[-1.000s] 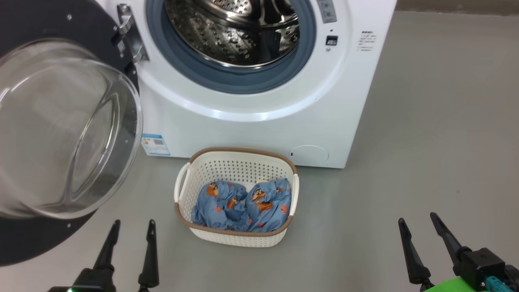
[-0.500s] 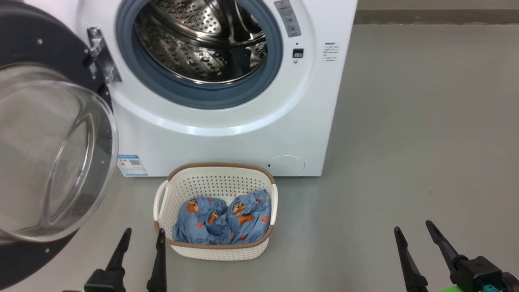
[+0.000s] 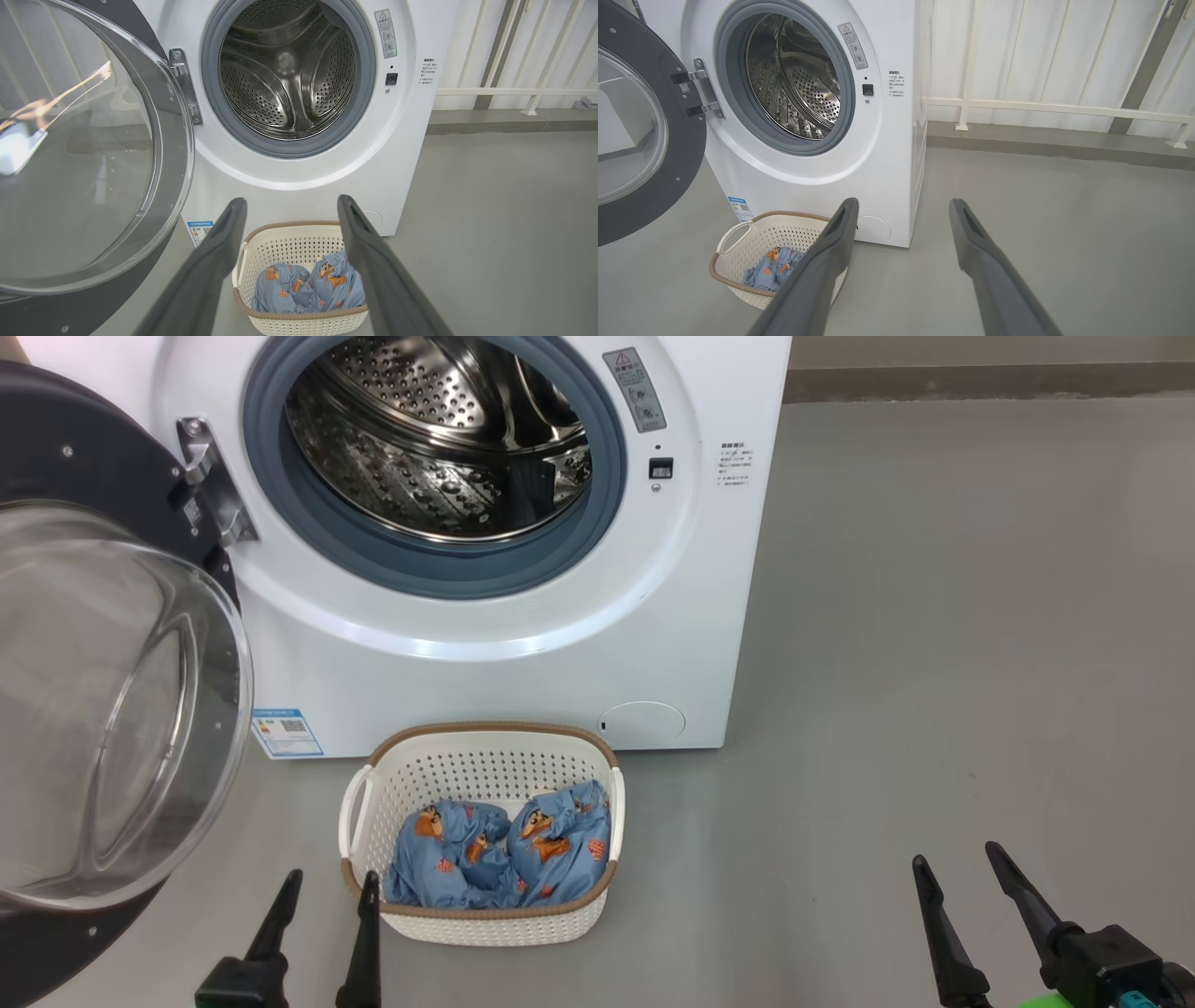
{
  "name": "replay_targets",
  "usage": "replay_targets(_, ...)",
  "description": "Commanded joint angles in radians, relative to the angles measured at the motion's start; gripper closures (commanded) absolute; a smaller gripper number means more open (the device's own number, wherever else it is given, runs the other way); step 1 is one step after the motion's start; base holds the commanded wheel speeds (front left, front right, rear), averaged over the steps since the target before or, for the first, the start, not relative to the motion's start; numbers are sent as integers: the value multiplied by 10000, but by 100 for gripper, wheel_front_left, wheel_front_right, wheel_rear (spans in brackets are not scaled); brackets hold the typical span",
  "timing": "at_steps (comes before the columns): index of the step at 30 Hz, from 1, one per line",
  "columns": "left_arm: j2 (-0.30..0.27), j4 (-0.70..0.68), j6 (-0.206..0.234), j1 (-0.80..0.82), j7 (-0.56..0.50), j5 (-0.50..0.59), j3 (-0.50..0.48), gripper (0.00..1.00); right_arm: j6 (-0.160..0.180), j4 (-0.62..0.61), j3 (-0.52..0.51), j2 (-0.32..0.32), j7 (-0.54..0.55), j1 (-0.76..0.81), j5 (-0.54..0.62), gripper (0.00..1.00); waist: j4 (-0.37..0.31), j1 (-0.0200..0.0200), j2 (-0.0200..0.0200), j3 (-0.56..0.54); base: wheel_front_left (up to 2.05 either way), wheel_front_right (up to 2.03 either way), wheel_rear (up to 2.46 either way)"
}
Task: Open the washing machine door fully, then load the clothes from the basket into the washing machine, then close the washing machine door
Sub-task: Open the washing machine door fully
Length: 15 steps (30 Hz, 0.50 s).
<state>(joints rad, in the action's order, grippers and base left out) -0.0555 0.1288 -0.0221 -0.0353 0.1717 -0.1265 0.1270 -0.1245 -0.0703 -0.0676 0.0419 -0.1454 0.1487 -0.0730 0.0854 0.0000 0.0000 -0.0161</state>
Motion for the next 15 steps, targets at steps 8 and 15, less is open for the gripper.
replay_targets(8, -162, -42, 158, 471, 140, -125, -238, 0, -62, -302, 183, 84, -7, -32, -127, 0, 79, 0, 0, -11, 0, 0, 0)
replay_targets(15, -172, 15, 211, 510, 230, -149, -163, 0, -62, -281, 202, 84, -14, -34, -195, 0, 105, 0, 0, -10, 0, 0, 0)
